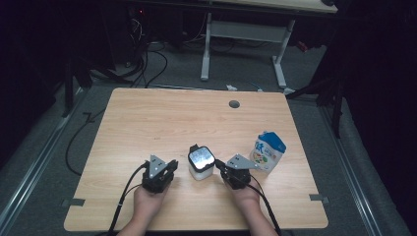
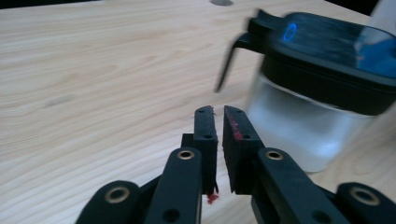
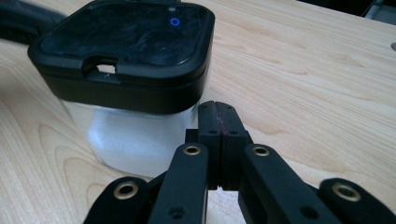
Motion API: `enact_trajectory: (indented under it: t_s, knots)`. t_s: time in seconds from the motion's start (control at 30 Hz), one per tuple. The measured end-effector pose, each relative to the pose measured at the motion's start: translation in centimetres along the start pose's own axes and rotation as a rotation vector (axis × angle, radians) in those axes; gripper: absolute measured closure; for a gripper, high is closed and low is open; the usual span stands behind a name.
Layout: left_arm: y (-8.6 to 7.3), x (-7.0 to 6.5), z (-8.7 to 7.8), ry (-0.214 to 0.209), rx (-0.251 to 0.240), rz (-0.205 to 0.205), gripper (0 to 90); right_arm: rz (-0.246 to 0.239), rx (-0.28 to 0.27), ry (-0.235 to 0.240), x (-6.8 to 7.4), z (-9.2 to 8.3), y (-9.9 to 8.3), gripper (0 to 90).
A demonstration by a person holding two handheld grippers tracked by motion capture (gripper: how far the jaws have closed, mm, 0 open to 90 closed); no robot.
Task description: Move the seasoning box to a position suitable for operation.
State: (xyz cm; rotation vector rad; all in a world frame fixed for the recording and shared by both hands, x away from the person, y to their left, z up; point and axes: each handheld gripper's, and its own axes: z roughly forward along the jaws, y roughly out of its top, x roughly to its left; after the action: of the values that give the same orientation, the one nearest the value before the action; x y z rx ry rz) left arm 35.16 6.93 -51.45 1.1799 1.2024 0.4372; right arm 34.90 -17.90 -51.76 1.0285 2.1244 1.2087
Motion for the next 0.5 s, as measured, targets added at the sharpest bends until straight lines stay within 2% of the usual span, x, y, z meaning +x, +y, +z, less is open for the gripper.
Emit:
enact_trajectory:
  t_s: [0.13,0.27,0.37,0.5]
  knots:
    - [1.0,2.0,-1.0,0.039,-0.017,0.052,74.0,0.0,-0.001,0.005,0.3,-0.3,-0.2,90.0]
    - [2.2,4.2,-2.1,0.075,-0.03,0.077,69.6,-0.009,-0.004,0.014,0.8,-0.7,-0.4,90.0]
    - [2.9,5.7,-3.1,0.1,-0.046,0.087,67.8,-0.015,-0.006,0.018,1.2,-0.8,-0.4,90.0]
    - [3.2,6.9,-4.1,0.117,-0.059,0.063,65.2,-0.023,-0.008,0.023,1.8,-1.1,-0.5,90.0]
